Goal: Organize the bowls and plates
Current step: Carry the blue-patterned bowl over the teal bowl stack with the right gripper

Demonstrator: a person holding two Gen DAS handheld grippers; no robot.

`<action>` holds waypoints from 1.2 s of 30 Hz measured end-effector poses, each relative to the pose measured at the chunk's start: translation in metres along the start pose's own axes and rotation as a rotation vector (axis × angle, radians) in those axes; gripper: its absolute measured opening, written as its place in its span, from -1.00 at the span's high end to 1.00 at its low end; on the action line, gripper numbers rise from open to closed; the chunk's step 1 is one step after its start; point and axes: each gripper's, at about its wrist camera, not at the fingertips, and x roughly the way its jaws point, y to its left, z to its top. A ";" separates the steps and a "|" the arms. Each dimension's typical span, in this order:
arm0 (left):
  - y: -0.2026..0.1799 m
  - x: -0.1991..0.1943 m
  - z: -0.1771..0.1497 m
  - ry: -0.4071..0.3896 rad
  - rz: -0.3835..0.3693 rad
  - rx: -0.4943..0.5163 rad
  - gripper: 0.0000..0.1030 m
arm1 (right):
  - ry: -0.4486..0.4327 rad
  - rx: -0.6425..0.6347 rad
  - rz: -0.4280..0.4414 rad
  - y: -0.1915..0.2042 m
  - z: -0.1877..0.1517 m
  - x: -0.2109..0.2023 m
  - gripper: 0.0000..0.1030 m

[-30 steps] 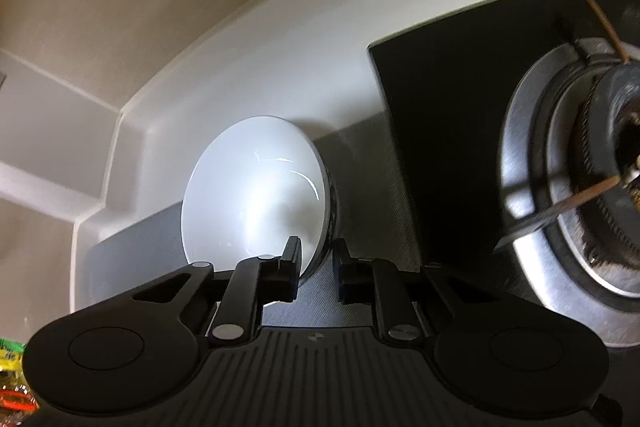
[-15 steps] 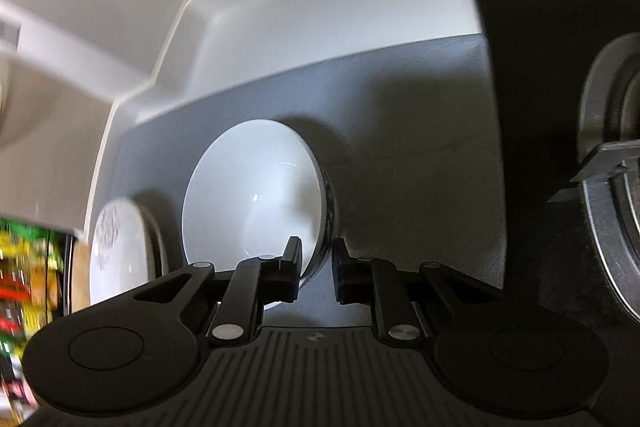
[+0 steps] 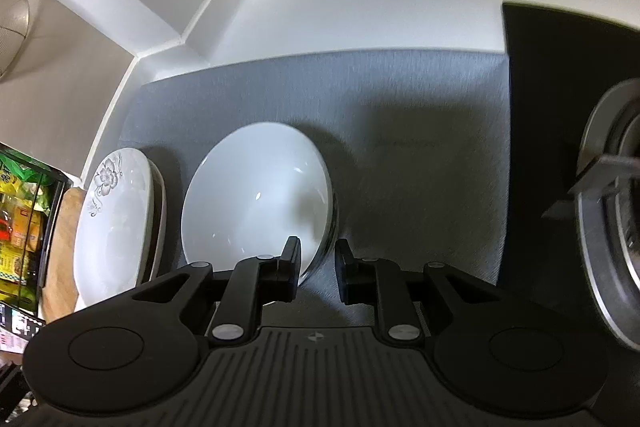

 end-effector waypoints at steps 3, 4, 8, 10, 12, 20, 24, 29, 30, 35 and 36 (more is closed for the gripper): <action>-0.003 -0.002 -0.001 -0.002 0.003 0.000 0.45 | -0.021 -0.015 -0.019 -0.001 0.002 -0.004 0.59; -0.003 -0.002 -0.001 -0.004 0.003 -0.001 0.45 | -0.031 -0.021 -0.025 0.000 0.003 -0.004 0.59; -0.005 -0.003 -0.003 -0.009 0.001 -0.002 0.45 | -0.061 -0.041 -0.040 -0.003 0.005 -0.008 0.69; -0.005 -0.004 -0.004 -0.014 -0.001 0.000 0.46 | -0.070 -0.055 -0.046 -0.002 0.005 -0.008 0.86; -0.006 -0.005 -0.004 -0.020 -0.006 0.002 0.46 | -0.077 -0.065 -0.048 -0.001 0.005 -0.008 0.87; -0.006 0.005 0.007 -0.042 -0.064 0.037 0.46 | -0.081 -0.107 -0.065 0.005 0.007 -0.002 0.88; -0.002 0.018 0.018 -0.047 -0.097 0.031 0.46 | -0.067 -0.132 -0.083 0.012 0.009 0.002 0.85; 0.001 0.039 0.029 -0.034 -0.158 0.043 0.46 | -0.039 -0.144 -0.121 0.020 0.006 0.007 0.79; 0.000 0.044 0.032 -0.032 -0.168 0.049 0.46 | -0.040 -0.132 -0.126 0.020 0.005 0.007 0.79; 0.000 0.076 0.052 -0.023 -0.196 0.050 0.41 | -0.061 -0.121 -0.168 0.025 -0.001 0.006 0.79; -0.001 0.082 0.056 -0.023 -0.201 0.052 0.27 | -0.064 -0.125 -0.178 0.027 -0.002 0.006 0.78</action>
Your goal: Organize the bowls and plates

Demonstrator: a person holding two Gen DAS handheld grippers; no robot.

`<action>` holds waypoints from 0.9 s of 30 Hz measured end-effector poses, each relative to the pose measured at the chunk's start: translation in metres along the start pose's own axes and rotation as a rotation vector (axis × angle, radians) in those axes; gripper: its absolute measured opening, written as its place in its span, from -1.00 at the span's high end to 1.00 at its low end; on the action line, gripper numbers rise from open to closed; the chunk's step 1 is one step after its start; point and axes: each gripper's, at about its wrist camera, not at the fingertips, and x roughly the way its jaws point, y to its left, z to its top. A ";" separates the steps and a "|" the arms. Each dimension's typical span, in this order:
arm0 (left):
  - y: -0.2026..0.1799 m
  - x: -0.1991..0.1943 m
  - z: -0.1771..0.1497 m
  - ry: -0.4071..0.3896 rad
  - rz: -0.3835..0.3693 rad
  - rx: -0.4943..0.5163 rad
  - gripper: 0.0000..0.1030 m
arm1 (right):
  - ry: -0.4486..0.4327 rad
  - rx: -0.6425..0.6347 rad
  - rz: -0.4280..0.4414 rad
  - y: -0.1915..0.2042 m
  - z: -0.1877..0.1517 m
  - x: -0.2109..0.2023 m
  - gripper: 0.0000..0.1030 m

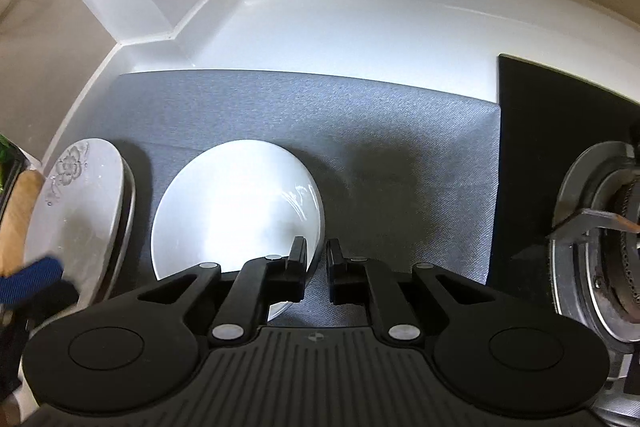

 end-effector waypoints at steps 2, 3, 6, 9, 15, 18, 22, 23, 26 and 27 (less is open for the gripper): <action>0.000 0.013 0.007 0.000 -0.006 0.013 0.13 | -0.003 -0.003 -0.018 0.003 0.000 0.000 0.79; 0.002 0.020 0.011 0.004 -0.006 0.018 0.13 | -0.004 -0.003 -0.026 0.005 -0.001 0.001 0.79; 0.005 0.041 0.016 0.037 0.001 0.025 0.13 | -0.005 0.003 -0.049 0.008 -0.001 0.001 0.79; 0.008 0.058 0.019 0.071 0.002 0.036 0.13 | -0.010 0.016 -0.070 0.010 -0.002 0.002 0.79; 0.009 0.086 0.018 0.127 -0.023 0.079 0.14 | -0.013 0.041 -0.098 0.014 -0.002 0.005 0.79; 0.010 0.093 0.016 0.146 -0.051 0.093 0.29 | -0.014 0.047 -0.112 0.015 0.000 0.007 0.79; 0.008 0.098 0.015 0.156 -0.085 0.113 0.55 | -0.017 0.055 -0.121 0.019 0.000 0.008 0.82; 0.008 0.099 0.015 0.159 -0.096 0.116 0.61 | -0.017 0.053 -0.127 0.019 0.000 0.008 0.83; 0.006 0.100 0.014 0.157 -0.116 0.132 0.76 | -0.019 0.057 -0.139 0.021 0.001 0.009 0.84; 0.006 0.100 0.014 0.155 -0.119 0.133 0.75 | -0.020 0.058 -0.142 0.022 0.002 0.009 0.84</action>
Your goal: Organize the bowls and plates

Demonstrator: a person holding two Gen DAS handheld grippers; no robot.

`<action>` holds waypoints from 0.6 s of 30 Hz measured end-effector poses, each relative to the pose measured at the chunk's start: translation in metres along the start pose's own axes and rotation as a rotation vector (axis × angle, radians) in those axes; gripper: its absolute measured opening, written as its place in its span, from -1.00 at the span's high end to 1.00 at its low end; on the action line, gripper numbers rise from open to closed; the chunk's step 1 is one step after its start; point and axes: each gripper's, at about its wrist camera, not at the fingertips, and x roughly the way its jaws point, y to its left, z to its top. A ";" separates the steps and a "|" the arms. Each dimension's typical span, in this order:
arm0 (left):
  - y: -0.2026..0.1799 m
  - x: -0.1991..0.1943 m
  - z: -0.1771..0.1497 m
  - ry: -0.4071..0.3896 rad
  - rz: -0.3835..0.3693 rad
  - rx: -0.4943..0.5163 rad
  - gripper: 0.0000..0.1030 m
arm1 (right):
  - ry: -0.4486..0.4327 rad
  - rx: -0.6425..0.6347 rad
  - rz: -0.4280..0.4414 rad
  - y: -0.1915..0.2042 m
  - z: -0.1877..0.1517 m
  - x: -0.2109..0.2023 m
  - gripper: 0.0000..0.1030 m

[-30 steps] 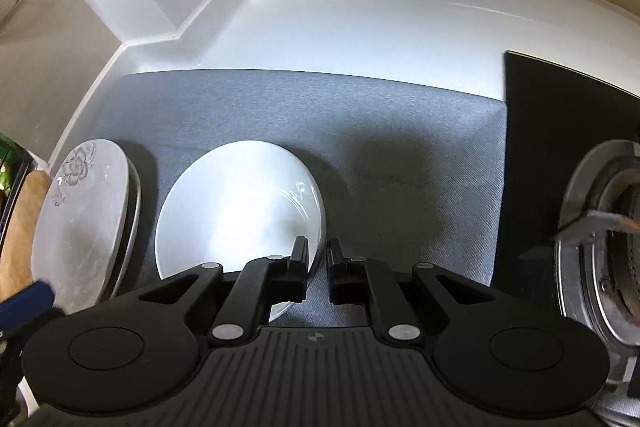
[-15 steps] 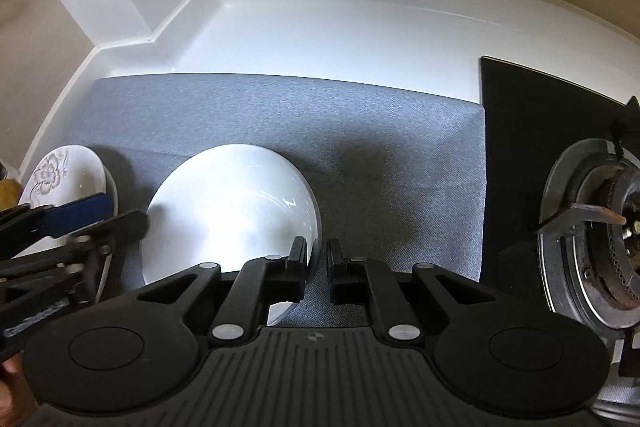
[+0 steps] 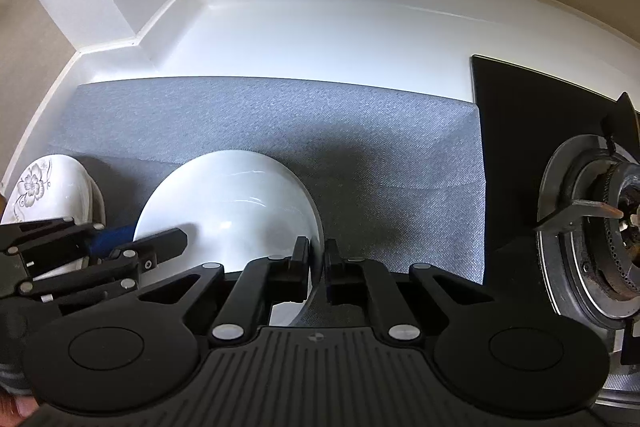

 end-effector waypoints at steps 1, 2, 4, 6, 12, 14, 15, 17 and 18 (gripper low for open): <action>0.001 0.000 0.000 -0.001 -0.006 -0.003 0.76 | 0.000 0.002 -0.003 0.000 0.000 0.000 0.84; 0.001 0.000 0.000 -0.001 -0.010 -0.005 0.76 | 0.000 0.005 -0.006 0.001 0.000 0.001 0.84; 0.002 0.000 0.000 -0.005 -0.015 -0.003 0.76 | 0.001 0.011 -0.006 0.000 0.001 0.001 0.84; 0.002 0.000 -0.001 -0.009 -0.017 -0.006 0.76 | -0.001 0.012 -0.007 0.000 0.000 0.001 0.84; 0.004 -0.004 -0.001 -0.021 -0.021 -0.033 0.77 | -0.019 0.032 -0.010 0.001 0.001 -0.002 0.85; 0.004 -0.008 0.000 -0.036 -0.015 -0.039 0.77 | -0.033 0.033 -0.007 0.002 0.002 -0.006 0.85; 0.004 -0.010 0.001 -0.043 -0.012 -0.043 0.77 | -0.038 0.033 -0.005 0.002 0.004 -0.008 0.85; 0.003 -0.014 0.003 -0.059 -0.003 -0.048 0.78 | -0.051 0.030 0.004 0.002 0.007 -0.012 0.85; 0.001 -0.017 0.005 -0.065 0.004 -0.049 0.78 | -0.059 0.028 0.010 0.002 0.009 -0.014 0.86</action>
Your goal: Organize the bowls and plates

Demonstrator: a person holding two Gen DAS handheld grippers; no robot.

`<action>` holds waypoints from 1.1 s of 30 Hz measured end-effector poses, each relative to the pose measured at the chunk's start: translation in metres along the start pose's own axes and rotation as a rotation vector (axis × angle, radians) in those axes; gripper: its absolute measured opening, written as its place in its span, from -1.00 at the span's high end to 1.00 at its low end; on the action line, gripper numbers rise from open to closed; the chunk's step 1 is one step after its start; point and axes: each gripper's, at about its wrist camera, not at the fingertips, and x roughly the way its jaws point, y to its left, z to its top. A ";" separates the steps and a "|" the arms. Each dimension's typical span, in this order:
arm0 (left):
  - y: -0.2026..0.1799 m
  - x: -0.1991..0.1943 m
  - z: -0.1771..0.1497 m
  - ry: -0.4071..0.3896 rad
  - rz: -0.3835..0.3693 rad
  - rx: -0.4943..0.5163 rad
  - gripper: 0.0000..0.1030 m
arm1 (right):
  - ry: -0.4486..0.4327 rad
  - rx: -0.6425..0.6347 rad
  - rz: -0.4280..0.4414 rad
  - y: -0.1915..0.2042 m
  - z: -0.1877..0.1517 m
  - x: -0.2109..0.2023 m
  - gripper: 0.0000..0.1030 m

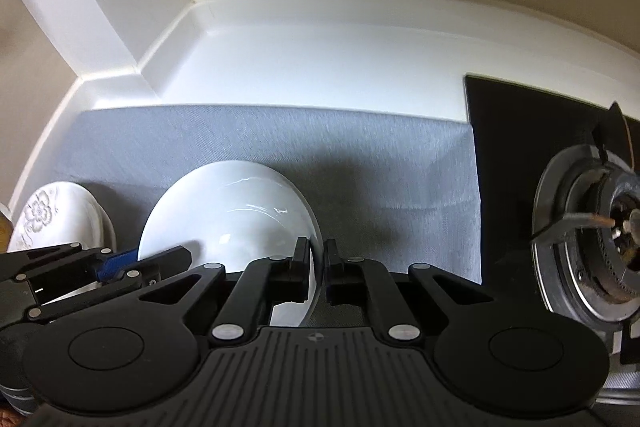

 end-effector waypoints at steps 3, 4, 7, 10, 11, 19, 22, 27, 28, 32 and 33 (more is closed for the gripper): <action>-0.004 -0.007 0.004 -0.021 0.020 -0.005 0.78 | -0.012 0.003 0.014 -0.001 0.005 -0.005 0.85; -0.005 -0.010 0.005 -0.029 0.027 -0.006 0.78 | -0.016 0.003 0.020 -0.002 0.006 -0.007 0.85; -0.012 -0.022 0.009 -0.047 0.045 -0.021 0.79 | -0.031 -0.004 0.039 -0.004 0.011 -0.016 0.86; -0.021 -0.037 0.013 -0.071 0.063 -0.030 0.79 | -0.035 -0.008 0.046 -0.004 0.016 -0.029 0.85; -0.023 -0.043 0.014 -0.079 0.068 -0.033 0.79 | -0.041 -0.013 0.049 -0.004 0.017 -0.035 0.85; -0.041 -0.081 0.014 -0.089 0.101 -0.044 0.79 | -0.044 -0.042 0.085 -0.005 0.019 -0.070 0.85; -0.044 -0.090 0.009 -0.081 0.104 -0.049 0.79 | -0.037 -0.052 0.090 -0.003 0.013 -0.078 0.85; -0.048 -0.098 -0.004 -0.062 0.093 -0.064 0.79 | -0.014 -0.045 0.106 -0.006 0.000 -0.086 0.85; -0.050 -0.100 -0.007 -0.058 0.093 -0.063 0.79 | -0.011 -0.046 0.107 -0.007 -0.004 -0.087 0.85; -0.062 -0.105 -0.016 -0.044 0.090 -0.053 0.79 | 0.005 -0.044 0.104 -0.012 -0.017 -0.092 0.85; -0.064 -0.106 -0.018 -0.041 0.089 -0.053 0.79 | 0.010 -0.041 0.105 -0.014 -0.020 -0.094 0.85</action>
